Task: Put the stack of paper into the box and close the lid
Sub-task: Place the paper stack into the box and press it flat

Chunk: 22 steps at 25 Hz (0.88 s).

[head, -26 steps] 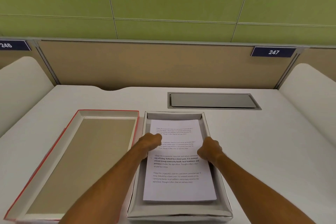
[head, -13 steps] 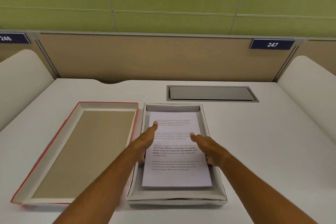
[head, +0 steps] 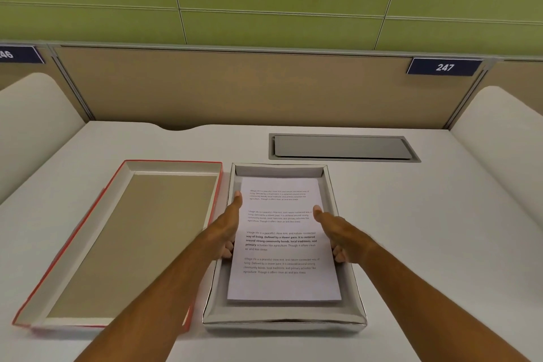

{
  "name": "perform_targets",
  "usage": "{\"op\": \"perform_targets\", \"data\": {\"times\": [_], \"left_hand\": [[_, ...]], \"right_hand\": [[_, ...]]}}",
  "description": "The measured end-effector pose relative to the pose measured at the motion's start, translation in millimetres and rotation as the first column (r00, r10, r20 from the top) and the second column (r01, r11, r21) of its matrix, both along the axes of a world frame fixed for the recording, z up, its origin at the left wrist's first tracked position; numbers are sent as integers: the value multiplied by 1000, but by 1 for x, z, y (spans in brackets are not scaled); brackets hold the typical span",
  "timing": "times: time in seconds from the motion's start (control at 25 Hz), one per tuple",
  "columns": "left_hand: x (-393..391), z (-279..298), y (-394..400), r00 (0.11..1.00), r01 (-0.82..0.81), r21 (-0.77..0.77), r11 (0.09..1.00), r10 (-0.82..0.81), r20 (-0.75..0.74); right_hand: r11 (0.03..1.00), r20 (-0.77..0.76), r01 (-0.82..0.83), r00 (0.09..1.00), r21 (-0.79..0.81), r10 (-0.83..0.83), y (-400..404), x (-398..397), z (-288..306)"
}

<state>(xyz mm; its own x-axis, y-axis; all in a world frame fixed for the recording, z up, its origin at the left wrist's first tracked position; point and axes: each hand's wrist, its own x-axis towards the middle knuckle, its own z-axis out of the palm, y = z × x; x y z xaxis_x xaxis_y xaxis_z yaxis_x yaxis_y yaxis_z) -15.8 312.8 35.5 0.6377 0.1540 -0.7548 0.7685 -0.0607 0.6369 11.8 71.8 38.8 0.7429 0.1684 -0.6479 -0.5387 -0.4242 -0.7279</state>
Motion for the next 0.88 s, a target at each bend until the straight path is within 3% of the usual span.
{"op": "perform_targets", "data": {"times": [0.2, 0.6, 0.8, 0.88], "left_hand": [[20, 9, 0, 993, -85, 18, 996, 83, 85], [45, 20, 9, 984, -177, -128, 976, 176, -16], [42, 25, 3, 991, -109, -37, 993, 112, 77], [41, 28, -1, 982, -91, 98, 991, 73, 176]], "right_hand": [[997, 133, 8, 991, -76, 2, 17, 30, 12], [994, -50, 104, 993, -21, -105, 20, 58, 17], [992, 150, 94, 985, -82, -81, 23, 52, 13], [970, 296, 133, 953, -204, -68, 28, 46, 12]]}}
